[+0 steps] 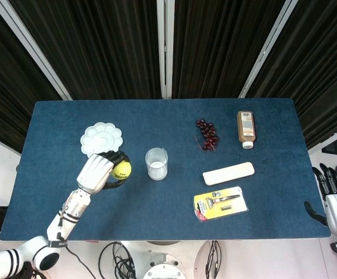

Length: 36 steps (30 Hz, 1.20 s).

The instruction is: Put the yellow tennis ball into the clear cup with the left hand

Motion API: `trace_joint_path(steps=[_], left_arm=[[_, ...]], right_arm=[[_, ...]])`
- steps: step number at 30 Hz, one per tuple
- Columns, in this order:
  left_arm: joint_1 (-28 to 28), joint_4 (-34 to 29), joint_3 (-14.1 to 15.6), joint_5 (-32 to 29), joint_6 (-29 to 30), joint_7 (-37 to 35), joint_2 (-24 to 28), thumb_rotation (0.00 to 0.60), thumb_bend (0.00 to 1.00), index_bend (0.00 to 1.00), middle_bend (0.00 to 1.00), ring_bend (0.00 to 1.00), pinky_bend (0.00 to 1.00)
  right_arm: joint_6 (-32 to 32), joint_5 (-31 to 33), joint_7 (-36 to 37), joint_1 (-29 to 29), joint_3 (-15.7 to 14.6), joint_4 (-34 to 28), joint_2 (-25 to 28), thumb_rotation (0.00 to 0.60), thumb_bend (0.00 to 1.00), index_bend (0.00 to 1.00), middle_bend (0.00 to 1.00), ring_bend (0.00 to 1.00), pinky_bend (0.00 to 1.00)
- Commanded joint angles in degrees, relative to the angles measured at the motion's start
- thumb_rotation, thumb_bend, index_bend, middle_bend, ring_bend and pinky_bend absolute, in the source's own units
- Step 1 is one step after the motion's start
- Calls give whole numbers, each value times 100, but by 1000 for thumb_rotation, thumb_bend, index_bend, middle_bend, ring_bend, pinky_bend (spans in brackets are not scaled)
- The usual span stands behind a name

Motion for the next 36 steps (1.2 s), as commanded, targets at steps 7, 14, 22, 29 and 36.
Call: trace_joint_path(steps=[7, 14, 22, 29, 36], left_arm=[[-476, -160, -602, -381, -70, -796, -314, 600, 307, 560, 540, 498, 648], [-923, 263, -683, -741, -575, -712, -719, 600, 307, 560, 539, 498, 648], [-1151, 707, -626, -813, -687, -706, -1031, 600, 305, 550, 532, 490, 647], [-1279, 940, -586, -779, -631, -598, -1244, 600, 297, 531, 512, 468, 640], [-1357, 1049, -546, -809, -702, -756, -1296, 600, 255, 316, 293, 271, 454]], right_arm=[[-23, 1, -75, 2, -11, -61, 26, 600, 227, 0, 0, 0, 0], [6, -6, -48, -9, -6, -70, 19, 600, 227, 0, 0, 0, 0], [-6, 56, 57, -21, 10, 31, 6, 600, 227, 0, 0, 0, 0], [-76, 69, 131, 9, 4, 124, -75, 600, 232, 0, 0, 0, 0], [-82, 47, 150, 33, 15, 126, -104, 600, 232, 0, 0, 0, 0]])
